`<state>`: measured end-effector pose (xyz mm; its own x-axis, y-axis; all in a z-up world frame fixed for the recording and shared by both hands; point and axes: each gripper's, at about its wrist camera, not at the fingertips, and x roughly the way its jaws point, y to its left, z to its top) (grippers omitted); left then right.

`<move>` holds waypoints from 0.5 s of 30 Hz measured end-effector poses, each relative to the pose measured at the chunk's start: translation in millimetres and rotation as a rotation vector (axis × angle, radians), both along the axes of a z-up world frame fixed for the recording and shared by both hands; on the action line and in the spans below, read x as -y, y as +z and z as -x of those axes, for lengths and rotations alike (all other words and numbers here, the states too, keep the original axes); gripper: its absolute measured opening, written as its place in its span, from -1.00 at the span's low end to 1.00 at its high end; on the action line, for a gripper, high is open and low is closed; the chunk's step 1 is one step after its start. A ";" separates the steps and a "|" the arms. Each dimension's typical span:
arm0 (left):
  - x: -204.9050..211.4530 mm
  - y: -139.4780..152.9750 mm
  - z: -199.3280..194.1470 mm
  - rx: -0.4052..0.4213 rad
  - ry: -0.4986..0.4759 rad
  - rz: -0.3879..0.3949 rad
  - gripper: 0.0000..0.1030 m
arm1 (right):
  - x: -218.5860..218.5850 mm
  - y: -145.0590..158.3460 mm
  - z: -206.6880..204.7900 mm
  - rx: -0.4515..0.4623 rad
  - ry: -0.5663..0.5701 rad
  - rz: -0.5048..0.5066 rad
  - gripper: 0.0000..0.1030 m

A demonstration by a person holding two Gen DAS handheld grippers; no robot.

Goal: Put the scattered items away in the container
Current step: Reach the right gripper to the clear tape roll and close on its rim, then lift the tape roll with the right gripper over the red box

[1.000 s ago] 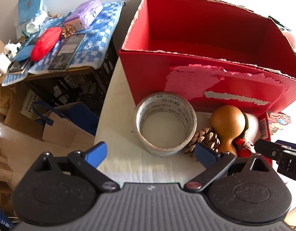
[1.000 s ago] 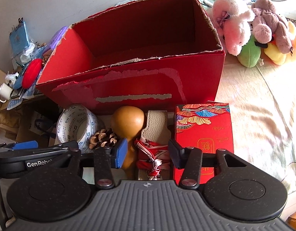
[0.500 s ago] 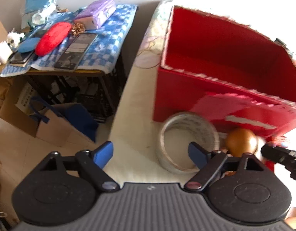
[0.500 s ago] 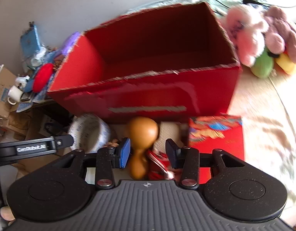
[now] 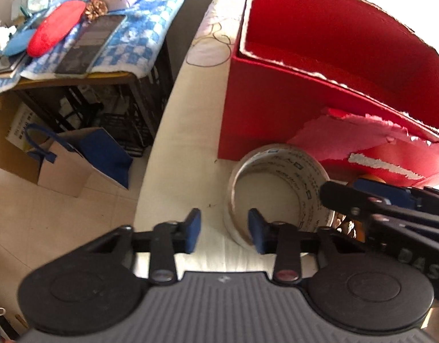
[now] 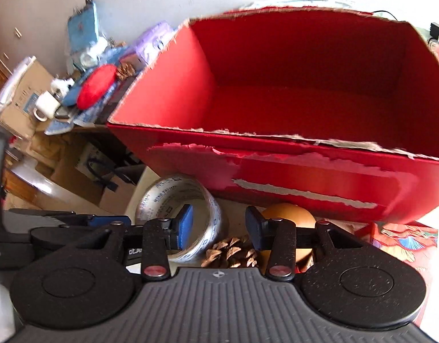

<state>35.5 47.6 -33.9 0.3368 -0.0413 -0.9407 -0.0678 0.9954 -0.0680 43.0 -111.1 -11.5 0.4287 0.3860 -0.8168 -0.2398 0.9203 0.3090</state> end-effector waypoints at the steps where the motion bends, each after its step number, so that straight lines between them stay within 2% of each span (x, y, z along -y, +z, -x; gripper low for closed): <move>1: -0.3 -1.9 -1.3 -0.005 -0.005 0.002 -0.48 | -2.4 -3.3 -2.7 -0.010 0.003 0.000 -0.23; 3: 1.4 -2.8 -1.3 -0.011 -0.014 0.030 -0.58 | -3.8 -10.7 -8.1 -0.040 0.003 0.001 -0.30; 8: 5.4 -2.9 1.1 -0.018 -0.038 0.033 -0.65 | -4.1 -14.2 -11.5 -0.071 0.009 -0.044 -0.73; 12: 4.6 0.1 4.8 -0.030 -0.044 0.038 -0.68 | -6.5 -14.0 -8.2 -0.057 0.023 -0.035 -0.76; 15: 4.5 11.2 12.6 0.037 -0.050 -0.016 -0.69 | -9.8 -12.6 -4.7 -0.044 0.039 -0.042 -0.76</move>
<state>22.9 43.1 -22.7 0.3696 -0.0444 -0.9281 -0.0157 0.9984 -0.0540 47.7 -101.3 -24.1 0.3767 0.4355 -0.8175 -0.2601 0.8968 0.3579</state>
